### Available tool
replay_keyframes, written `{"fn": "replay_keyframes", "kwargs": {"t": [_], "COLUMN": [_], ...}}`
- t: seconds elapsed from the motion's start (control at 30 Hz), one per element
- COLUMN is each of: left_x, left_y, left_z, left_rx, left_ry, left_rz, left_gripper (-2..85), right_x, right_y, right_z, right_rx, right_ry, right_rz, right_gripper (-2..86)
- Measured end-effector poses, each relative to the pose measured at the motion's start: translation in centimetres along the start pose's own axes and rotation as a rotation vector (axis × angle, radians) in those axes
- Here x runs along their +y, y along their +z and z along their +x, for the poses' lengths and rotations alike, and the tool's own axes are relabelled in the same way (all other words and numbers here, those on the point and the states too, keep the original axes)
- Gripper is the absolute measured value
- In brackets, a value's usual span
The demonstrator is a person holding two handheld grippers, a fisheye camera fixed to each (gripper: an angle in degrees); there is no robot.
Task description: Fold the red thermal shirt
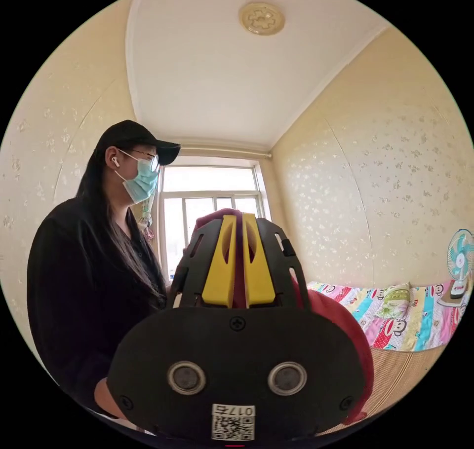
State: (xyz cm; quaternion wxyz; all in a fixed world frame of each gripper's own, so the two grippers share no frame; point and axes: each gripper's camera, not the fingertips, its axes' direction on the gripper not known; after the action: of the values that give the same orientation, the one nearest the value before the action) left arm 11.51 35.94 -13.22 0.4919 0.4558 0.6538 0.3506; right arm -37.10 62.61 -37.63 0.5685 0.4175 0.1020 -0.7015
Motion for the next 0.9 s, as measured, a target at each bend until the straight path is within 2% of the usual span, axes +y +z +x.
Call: {"fn": "replay_keyframes", "kwargs": {"t": [0.1,0.23,0.3,0.43,0.5,0.57,0.6,0.63,0.67,0.77,0.8,0.9], "left_x": [-2.3,-8.1,-10.5,-15.5,-17.2,-17.7,-17.4,-16.3,-14.4,-8.0,-6.4,1.9], "left_y": [2.4,4.9,5.3,4.8,4.2,2.6,2.1,1.1,-0.1,-2.6,-2.9,-4.3], "left_z": [0.4,-0.6,-1.9,-10.2,-17.1,-28.6,-31.3,-35.8,-39.3,-43.7,-44.0,-44.3], "left_rx": [-0.042,-0.111,-0.199,-0.486,-0.634,-0.84,-0.886,-0.988,-1.101,-1.193,-1.186,-1.216], "left_ry": [0.015,-0.023,-0.033,-0.128,-0.218,-0.376,-0.402,-0.445,-0.53,-0.707,-0.727,-0.867], "left_rz": [-0.02,-0.004,-0.002,-0.046,-0.081,-0.116,-0.121,-0.123,-0.109,-0.078,-0.079,-0.169], "left_gripper": [0.0,0.1,0.1,0.6,1.2,2.9,3.4,4.3,5.2,6.4,6.5,6.6], "right_x": [-2.1,-5.7,-7.1,-7.1,-5.0,0.3,2.1,6.2,10.6,19.8,21.3,29.2], "right_y": [-0.5,0.7,2.5,9.5,13.7,19.4,20.7,22.7,24.0,25.4,25.4,24.7], "right_z": [-0.3,3.6,6.2,16.5,23.2,32.8,35.2,39.7,43.8,48.4,48.5,48.0], "right_rx": [0.067,0.043,0.072,0.259,0.307,0.392,0.418,0.481,0.529,0.486,0.493,0.562], "right_ry": [-0.006,0.115,0.156,0.277,0.366,0.441,0.464,0.533,0.691,0.931,0.947,0.992], "right_rz": [-0.024,-0.004,-0.064,-0.371,-0.52,-0.672,-0.695,-0.73,-0.768,-0.871,-0.893,-1.118], "right_gripper": [2.6,2.7,2.7,3.0,3.3,4.0,4.3,5.2,6.4,9.3,9.5,10.2]}}
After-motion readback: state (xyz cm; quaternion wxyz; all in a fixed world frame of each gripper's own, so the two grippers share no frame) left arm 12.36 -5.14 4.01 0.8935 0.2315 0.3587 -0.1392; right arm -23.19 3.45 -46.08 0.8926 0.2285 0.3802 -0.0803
